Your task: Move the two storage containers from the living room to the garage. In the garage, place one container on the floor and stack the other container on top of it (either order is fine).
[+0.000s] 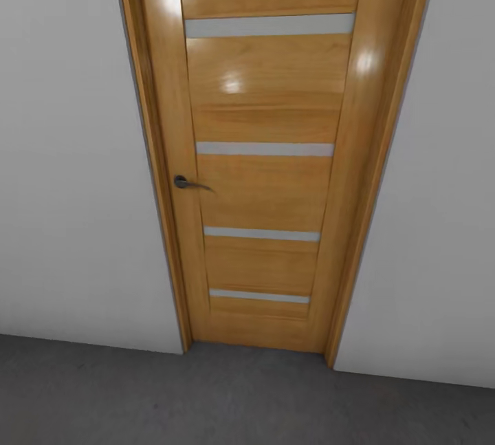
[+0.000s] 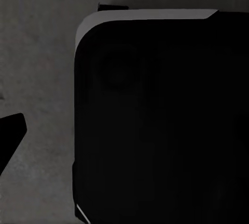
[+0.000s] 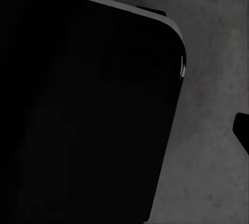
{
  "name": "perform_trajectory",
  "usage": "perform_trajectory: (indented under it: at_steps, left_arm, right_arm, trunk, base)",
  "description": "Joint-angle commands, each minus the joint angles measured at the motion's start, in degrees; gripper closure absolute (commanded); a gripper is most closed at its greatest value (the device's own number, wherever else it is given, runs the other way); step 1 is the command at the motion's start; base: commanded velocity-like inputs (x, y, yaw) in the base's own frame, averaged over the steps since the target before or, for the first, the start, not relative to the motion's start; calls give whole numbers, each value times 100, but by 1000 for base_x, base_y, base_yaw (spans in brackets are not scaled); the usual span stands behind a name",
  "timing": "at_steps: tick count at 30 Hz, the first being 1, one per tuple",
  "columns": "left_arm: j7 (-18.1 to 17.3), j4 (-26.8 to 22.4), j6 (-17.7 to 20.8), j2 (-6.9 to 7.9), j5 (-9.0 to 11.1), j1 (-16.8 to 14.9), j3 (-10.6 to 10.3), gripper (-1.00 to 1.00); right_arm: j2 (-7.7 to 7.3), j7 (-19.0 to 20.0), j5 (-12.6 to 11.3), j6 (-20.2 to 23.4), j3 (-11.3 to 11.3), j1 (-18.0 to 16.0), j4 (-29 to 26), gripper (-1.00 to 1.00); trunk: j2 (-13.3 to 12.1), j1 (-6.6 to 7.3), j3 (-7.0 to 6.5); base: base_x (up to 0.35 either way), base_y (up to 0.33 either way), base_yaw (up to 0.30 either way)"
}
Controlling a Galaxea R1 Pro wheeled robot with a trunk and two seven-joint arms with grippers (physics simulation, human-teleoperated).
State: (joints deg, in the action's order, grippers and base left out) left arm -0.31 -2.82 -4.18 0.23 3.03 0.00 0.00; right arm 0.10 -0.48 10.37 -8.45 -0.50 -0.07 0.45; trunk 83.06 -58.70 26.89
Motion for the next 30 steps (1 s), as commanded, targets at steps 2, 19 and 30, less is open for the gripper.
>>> perform_trajectory:
  at_steps: [2,19,30]
  left_arm:
    - [-4,0,-13,2,35,0,-4,-100]
    - [-4,1,-20,12,40,0,8,-100]
    - [-4,1,-21,12,48,0,18,-100]
  right_arm:
    - [-1,-5,31,-24,-2,-2,6,-100]
    - [9,-5,-16,-3,30,-2,7,-100]
    - [1,1,25,-16,-2,-2,6,-100]
  trunk:
    - [2,-2,4]
    - [2,-2,4]
    - [2,-2,4]
  base:
    - [249,0,0]
    - [268,0,-38]
    - [3,0,-84]
